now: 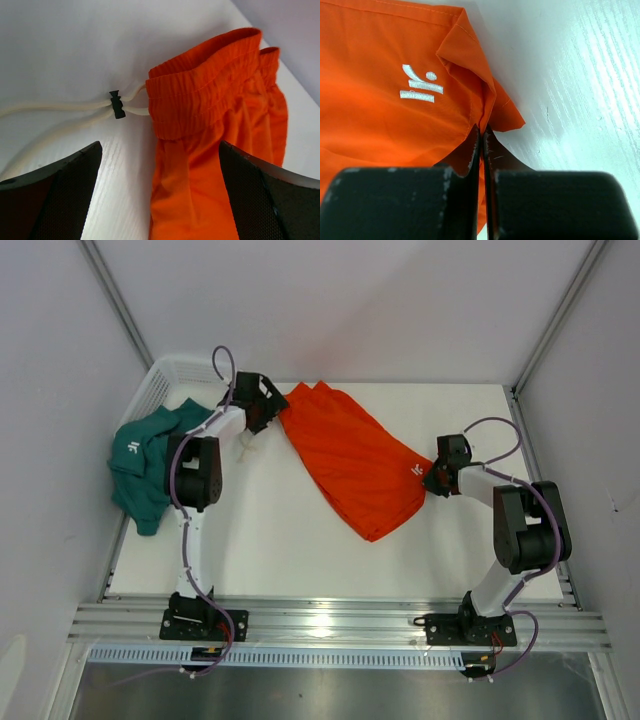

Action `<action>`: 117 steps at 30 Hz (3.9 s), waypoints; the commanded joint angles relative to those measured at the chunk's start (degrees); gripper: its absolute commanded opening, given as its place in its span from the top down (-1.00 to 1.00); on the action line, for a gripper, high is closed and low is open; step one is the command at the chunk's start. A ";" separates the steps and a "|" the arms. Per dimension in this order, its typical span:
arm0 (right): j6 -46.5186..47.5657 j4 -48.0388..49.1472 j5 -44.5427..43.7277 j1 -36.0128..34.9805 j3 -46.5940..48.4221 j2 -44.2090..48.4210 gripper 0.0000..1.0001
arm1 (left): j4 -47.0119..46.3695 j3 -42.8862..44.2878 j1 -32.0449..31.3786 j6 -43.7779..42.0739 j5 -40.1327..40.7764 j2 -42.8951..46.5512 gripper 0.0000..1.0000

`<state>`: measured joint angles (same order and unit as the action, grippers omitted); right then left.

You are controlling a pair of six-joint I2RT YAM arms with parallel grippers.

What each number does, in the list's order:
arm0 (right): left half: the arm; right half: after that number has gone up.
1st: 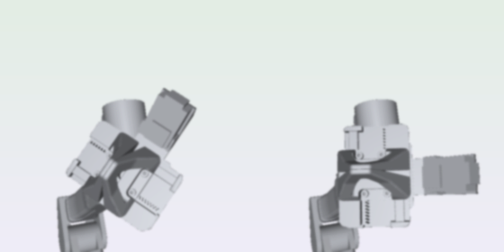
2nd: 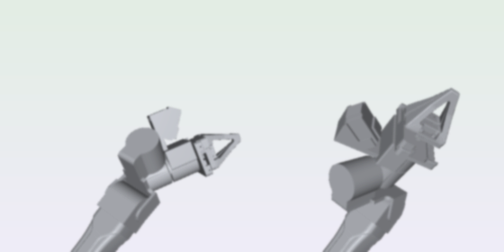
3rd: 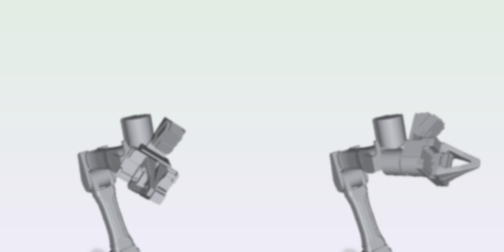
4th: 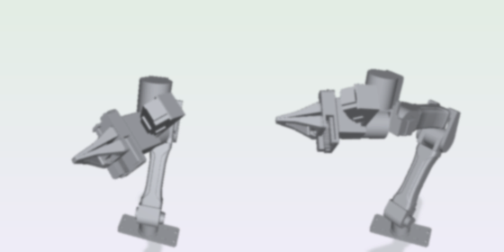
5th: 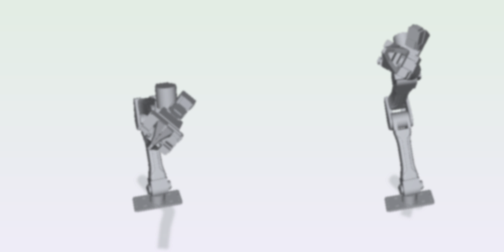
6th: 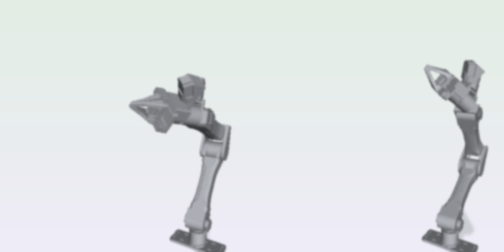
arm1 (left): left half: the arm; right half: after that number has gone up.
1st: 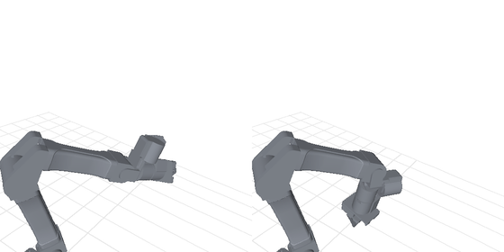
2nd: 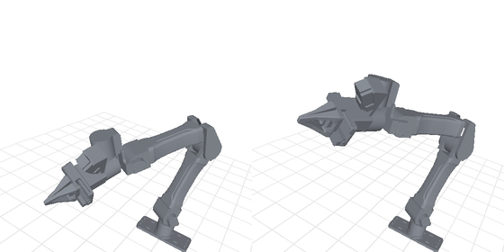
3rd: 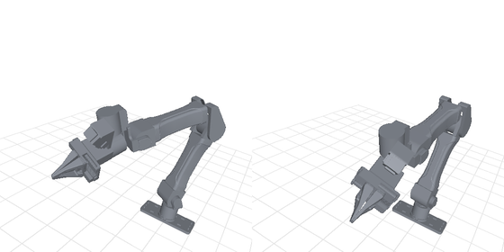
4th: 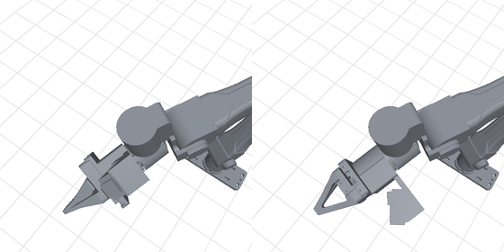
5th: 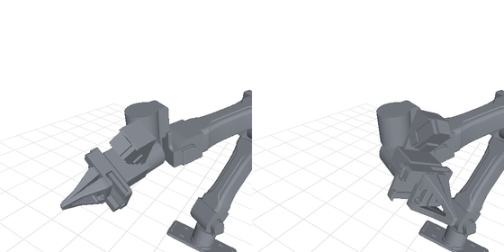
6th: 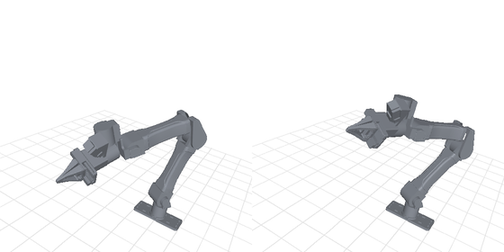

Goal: Fold and stack the shorts
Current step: Fold the shorts

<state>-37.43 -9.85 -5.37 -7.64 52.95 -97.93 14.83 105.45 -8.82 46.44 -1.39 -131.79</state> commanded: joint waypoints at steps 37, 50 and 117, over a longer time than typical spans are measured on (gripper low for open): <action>11.32 -14.93 -9.93 -1.94 15.95 -0.06 1.00 | -26.57 -77.75 -17.15 15.26 25.10 56.88 1.00; 11.94 -17.14 -7.12 1.22 24.57 -9.47 0.37 | 1.29 -88.30 -22.73 16.25 30.31 89.92 -0.98; 10.71 -4.74 -1.84 -5.46 7.95 6.18 0.01 | -34.43 -67.83 -0.06 -17.08 -15.84 52.07 1.00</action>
<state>-26.11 -15.90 -5.80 -13.56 59.79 -91.31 -18.72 36.34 -9.39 31.33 -17.17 -82.89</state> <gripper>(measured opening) 0.498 0.008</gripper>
